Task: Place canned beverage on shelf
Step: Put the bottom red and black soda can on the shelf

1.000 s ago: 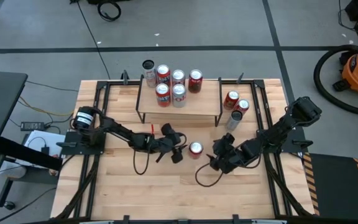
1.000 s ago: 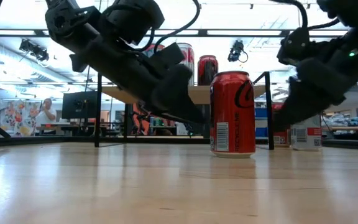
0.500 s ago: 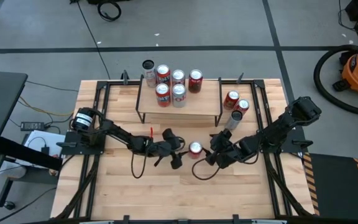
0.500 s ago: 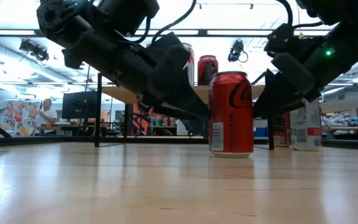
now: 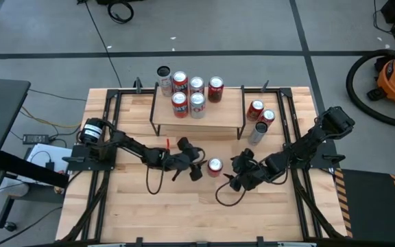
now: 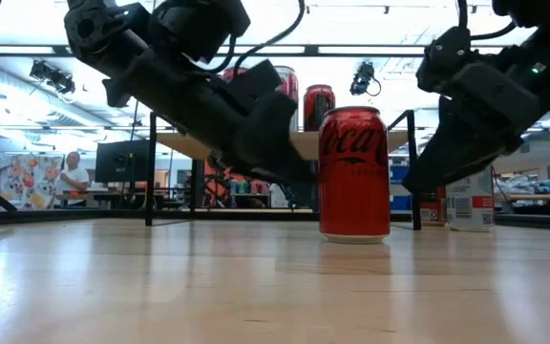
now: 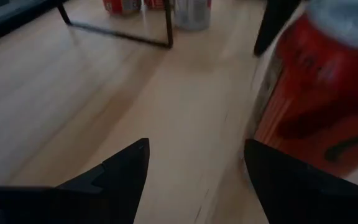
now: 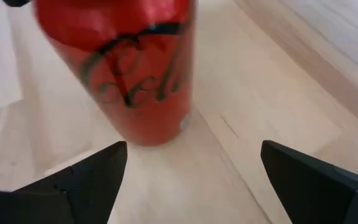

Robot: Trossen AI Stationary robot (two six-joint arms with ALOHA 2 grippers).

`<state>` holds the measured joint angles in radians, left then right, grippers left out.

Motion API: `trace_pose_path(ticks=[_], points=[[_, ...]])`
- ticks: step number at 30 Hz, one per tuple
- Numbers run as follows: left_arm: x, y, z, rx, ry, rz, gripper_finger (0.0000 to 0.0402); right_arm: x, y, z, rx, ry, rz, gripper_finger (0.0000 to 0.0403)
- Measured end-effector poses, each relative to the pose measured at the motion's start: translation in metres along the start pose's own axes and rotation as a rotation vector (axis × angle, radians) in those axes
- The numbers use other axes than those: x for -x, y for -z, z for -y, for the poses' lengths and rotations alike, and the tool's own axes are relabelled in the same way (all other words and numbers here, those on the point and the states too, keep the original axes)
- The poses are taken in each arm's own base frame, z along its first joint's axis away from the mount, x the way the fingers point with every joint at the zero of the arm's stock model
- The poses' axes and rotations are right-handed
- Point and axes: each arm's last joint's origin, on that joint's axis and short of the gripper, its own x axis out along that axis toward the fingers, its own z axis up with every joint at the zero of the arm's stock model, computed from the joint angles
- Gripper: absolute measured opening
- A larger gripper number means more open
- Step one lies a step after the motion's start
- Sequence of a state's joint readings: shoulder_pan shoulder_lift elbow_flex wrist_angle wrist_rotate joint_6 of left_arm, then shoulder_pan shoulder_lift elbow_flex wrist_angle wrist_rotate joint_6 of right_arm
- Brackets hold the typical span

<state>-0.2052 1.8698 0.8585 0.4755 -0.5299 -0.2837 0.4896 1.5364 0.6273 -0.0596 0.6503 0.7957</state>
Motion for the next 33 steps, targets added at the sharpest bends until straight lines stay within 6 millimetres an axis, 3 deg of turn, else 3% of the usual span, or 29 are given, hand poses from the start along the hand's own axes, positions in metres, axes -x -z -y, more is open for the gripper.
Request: trace_pose_path(ticks=[10,26,33], points=[[0.005,0.008,0.010,-0.025,0.139,-0.081,0.0274,-0.004,-0.003,0.012,-0.028,0.152,0.076,0.0382],[0.005,0.007,0.009,-0.044,0.084,-0.055,0.0274,-0.004,-0.006,0.005,-0.016,0.044,0.047,0.0381],[0.032,-0.002,0.013,-0.118,0.099,-0.134,0.0274,0.013,-0.014,0.006,-0.023,0.005,0.048,0.0381]])
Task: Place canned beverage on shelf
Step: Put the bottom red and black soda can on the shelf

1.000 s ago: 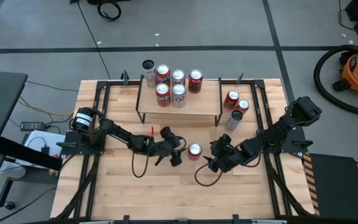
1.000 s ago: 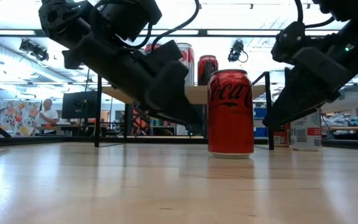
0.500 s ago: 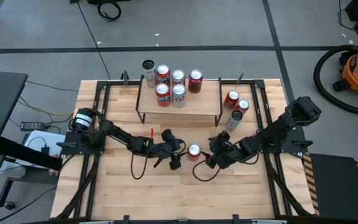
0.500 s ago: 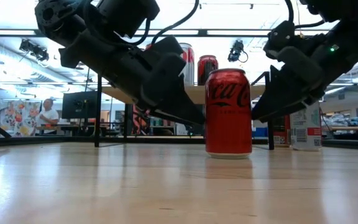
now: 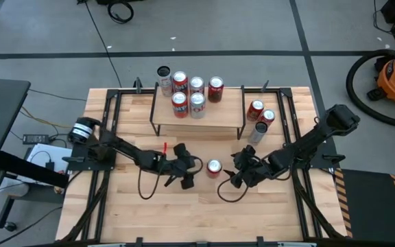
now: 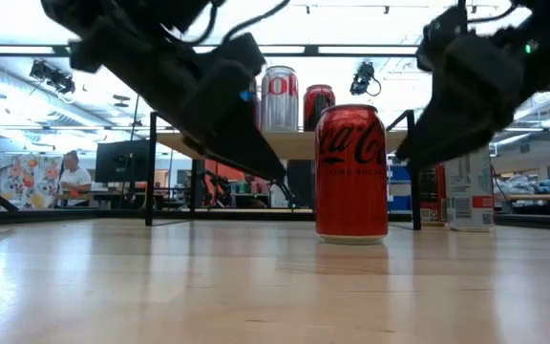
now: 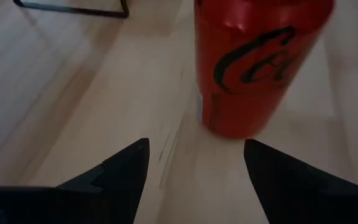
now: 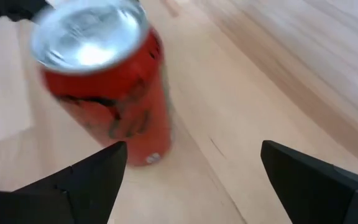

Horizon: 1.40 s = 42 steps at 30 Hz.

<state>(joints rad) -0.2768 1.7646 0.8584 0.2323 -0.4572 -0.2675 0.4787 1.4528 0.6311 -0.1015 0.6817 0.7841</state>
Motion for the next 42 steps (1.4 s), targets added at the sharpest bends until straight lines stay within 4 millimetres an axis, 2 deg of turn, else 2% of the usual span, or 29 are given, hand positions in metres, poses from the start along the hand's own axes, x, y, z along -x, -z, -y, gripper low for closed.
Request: trace_pose_path(ticks=[4,7,12,15,18,22,26,30,34,39,42], points=[[0.015,0.000,0.008,-0.055,0.021,-0.025,0.0274,0.012,-0.018,-0.007,0.049,-0.081,0.012,0.0381],[0.023,0.004,0.017,-0.101,0.039,-0.043,0.0274,0.024,-0.036,-0.010,0.119,-0.060,-0.028,0.0381],[0.033,0.008,0.033,-0.161,0.047,-0.014,0.0274,0.049,-0.086,-0.013,0.167,0.055,-0.111,0.0381],[0.040,0.013,0.043,-0.186,0.065,0.016,0.0274,0.054,-0.114,-0.010,0.224,0.081,-0.133,0.0381],[0.045,0.030,0.045,-0.200,0.035,0.035,0.0274,0.052,-0.133,0.001,0.249,0.069,-0.172,0.0379],[0.047,0.046,0.042,-0.197,0.014,0.008,0.0274,0.047,-0.141,0.007,0.261,-0.059,-0.237,0.0372],[0.048,0.050,0.043,-0.170,0.058,-0.015,0.0274,0.043,-0.142,0.002,0.255,-0.115,-0.232,0.0367],[0.049,0.052,0.044,-0.138,0.076,-0.025,0.0274,0.035,-0.140,-0.014,0.314,-0.146,-0.239,0.0366],[0.049,0.052,0.045,-0.099,0.078,-0.027,0.0274,0.017,-0.139,-0.036,0.459,-0.154,-0.274,0.0366],[0.043,0.048,0.037,-0.037,0.051,-0.024,0.0274,0.004,-0.155,-0.057,0.562,-0.205,-0.291,0.0366],[0.039,0.045,0.030,-0.003,0.027,-0.023,0.0274,-0.005,-0.155,-0.062,0.576,-0.189,-0.331,0.0366]])
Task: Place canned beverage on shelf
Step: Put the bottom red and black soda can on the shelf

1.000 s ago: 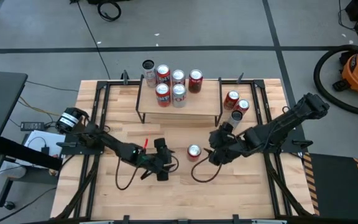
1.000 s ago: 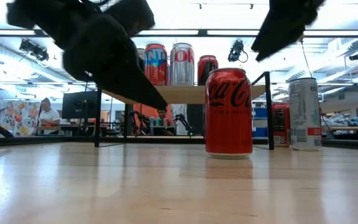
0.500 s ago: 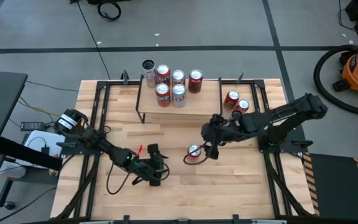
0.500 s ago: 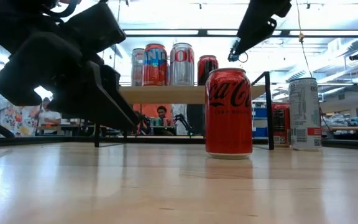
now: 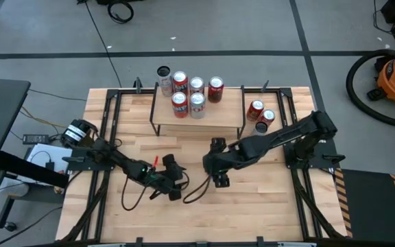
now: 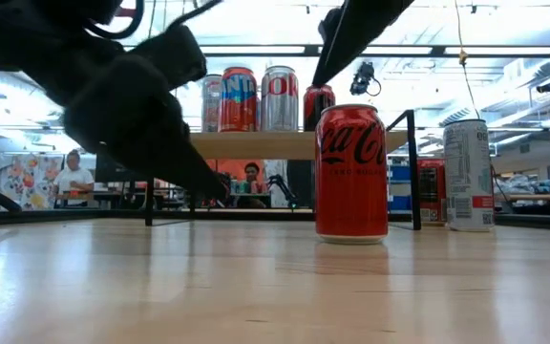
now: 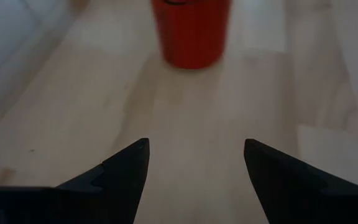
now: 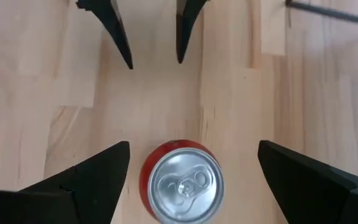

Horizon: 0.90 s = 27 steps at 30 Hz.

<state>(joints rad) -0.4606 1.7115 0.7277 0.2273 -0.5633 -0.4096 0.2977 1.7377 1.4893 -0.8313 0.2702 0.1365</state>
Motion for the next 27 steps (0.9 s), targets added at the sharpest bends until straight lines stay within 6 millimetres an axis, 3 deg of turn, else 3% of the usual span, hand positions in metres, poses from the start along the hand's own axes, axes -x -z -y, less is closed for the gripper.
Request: trace_pose_path(ticks=[5,13,22,27], points=[[-0.006,-0.004,-0.011,0.062,-0.030,-0.002,0.0274,-0.013,0.001,-0.004,-0.005,0.008,-0.039,0.0366],[-0.014,-0.014,-0.021,0.160,-0.028,0.040,0.0274,-0.018,0.006,-0.005,-0.037,0.039,-0.061,0.0366],[-0.015,-0.015,-0.023,0.147,-0.024,0.042,0.0274,-0.047,0.027,-0.011,-0.085,0.019,-0.046,0.0366],[-0.015,-0.015,-0.024,0.138,-0.029,0.041,0.0274,-0.055,0.030,-0.003,-0.116,0.005,-0.050,0.0366]])
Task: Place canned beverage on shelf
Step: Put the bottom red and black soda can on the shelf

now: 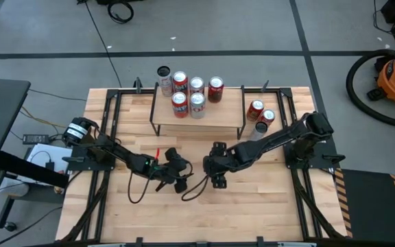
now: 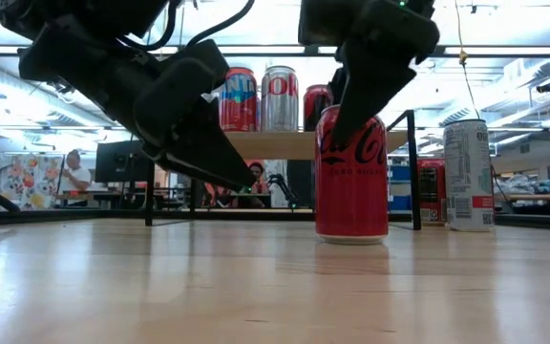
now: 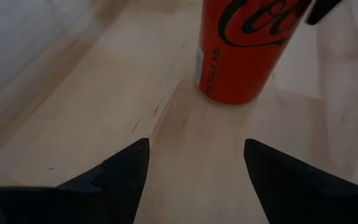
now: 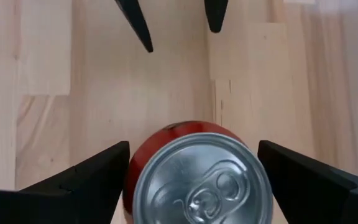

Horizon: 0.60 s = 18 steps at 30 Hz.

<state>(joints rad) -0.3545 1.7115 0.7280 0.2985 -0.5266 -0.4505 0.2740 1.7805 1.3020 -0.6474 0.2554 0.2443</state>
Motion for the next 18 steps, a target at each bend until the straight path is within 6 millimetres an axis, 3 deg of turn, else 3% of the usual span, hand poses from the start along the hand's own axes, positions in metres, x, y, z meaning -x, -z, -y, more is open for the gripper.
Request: trace_pose_path(ticks=[11,15,18], points=[[0.000,0.000,0.000,-0.025,0.000,0.000,0.0274,-0.007,0.003,0.016,-0.007,-0.047,-0.030,0.0313],[-0.001,-0.001,-0.001,-0.021,-0.005,0.000,0.0274,0.005,0.004,0.023,0.041,-0.038,-0.049,0.0311],[-0.001,-0.001,-0.001,-0.020,-0.009,0.002,0.0274,0.026,-0.001,0.033,0.052,-0.039,0.003,0.0316]])
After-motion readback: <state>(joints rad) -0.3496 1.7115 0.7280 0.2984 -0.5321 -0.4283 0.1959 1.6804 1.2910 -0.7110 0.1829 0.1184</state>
